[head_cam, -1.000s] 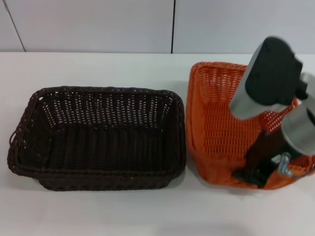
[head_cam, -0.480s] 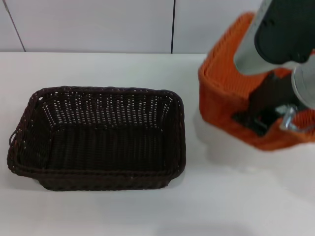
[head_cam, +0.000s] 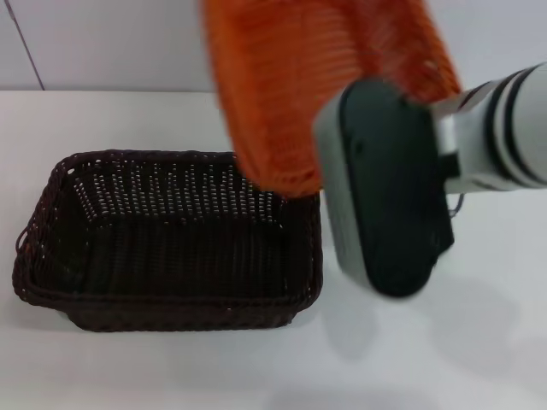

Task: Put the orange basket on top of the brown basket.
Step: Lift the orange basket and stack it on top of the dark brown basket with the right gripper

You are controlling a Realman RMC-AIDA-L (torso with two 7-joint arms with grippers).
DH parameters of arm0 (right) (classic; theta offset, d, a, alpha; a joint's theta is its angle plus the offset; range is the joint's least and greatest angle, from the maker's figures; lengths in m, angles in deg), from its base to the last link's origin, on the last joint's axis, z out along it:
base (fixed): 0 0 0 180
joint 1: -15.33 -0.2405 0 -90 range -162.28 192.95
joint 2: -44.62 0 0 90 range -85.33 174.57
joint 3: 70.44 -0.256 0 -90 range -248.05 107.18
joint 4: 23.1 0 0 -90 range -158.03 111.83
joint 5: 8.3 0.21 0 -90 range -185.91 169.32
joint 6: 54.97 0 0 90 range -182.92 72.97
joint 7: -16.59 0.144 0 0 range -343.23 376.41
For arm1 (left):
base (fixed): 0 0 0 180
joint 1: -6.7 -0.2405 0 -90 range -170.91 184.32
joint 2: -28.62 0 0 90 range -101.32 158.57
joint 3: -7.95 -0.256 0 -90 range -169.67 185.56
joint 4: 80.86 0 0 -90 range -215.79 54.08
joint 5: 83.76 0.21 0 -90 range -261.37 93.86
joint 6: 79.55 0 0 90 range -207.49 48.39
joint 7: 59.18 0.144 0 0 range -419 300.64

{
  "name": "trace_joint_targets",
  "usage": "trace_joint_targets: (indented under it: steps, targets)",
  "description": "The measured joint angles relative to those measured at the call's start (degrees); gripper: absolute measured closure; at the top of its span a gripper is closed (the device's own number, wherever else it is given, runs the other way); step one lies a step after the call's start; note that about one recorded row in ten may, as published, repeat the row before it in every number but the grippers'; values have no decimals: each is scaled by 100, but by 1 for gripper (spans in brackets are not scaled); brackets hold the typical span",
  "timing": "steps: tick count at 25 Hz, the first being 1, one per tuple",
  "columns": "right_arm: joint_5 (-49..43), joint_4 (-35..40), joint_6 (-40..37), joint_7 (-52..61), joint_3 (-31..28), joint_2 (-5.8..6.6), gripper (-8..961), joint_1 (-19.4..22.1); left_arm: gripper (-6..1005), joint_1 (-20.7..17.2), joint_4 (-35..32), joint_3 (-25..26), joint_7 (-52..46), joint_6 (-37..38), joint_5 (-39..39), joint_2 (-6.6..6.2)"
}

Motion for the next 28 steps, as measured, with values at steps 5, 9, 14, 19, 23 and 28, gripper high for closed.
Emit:
trace_joint_targets:
  steps: [5,9,14,19,23,28]
  targets:
    - [-41,-133,433,-1424,411,16,830,91,258,-30,46,-14,1,-2,0,8]
    - [79,-136,804,-2403,638,27,829,311,258,8,57,-37,1,-42,0,17]
    - [311,-265,1192,-3346,997,14,829,613,258,24,94,-48,2,-153,0,27]
    - [453,-409,1175,-3517,1070,14,829,637,258,26,98,-54,1,-228,0,37]
    - [310,-578,1170,-3419,1127,34,829,648,258,26,103,-77,-35,-236,0,37]
    - [71,-501,1236,-2998,1165,57,806,739,258,103,110,-86,-56,-334,0,31]
